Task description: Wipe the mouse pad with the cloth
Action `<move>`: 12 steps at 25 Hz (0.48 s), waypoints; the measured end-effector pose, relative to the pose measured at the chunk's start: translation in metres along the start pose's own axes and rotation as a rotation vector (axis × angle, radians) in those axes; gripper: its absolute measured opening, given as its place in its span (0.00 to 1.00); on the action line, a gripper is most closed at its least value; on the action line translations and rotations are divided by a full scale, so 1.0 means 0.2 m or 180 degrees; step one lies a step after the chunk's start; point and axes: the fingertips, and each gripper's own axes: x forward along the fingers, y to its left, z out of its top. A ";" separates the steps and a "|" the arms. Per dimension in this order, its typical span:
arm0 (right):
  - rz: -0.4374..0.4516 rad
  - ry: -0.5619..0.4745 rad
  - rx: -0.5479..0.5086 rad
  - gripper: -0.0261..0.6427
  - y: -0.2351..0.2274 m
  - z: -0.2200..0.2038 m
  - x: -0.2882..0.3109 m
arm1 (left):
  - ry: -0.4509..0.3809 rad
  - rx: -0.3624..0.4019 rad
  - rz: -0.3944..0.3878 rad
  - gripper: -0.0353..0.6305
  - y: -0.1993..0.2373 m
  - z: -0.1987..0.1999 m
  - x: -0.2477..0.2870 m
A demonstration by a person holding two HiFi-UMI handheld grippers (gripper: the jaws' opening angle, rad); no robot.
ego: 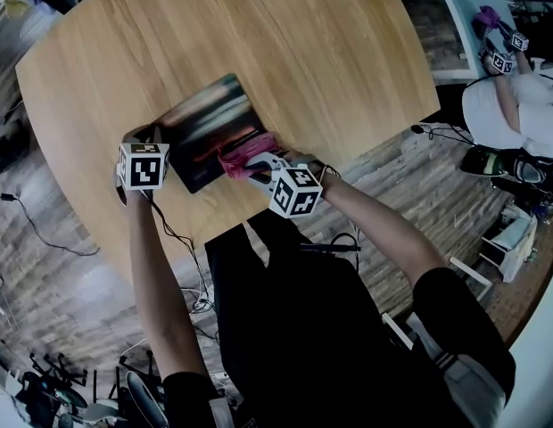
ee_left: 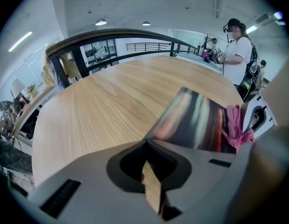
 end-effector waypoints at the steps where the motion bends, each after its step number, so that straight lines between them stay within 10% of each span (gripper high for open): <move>1: 0.0028 0.0013 0.0006 0.12 0.02 0.02 0.01 | 0.0001 -0.0002 -0.0002 0.09 0.00 0.00 0.00; 12: 0.0559 0.0105 0.0349 0.12 0.21 0.20 0.14 | -0.0048 -0.0051 -0.0011 0.09 0.01 0.00 0.00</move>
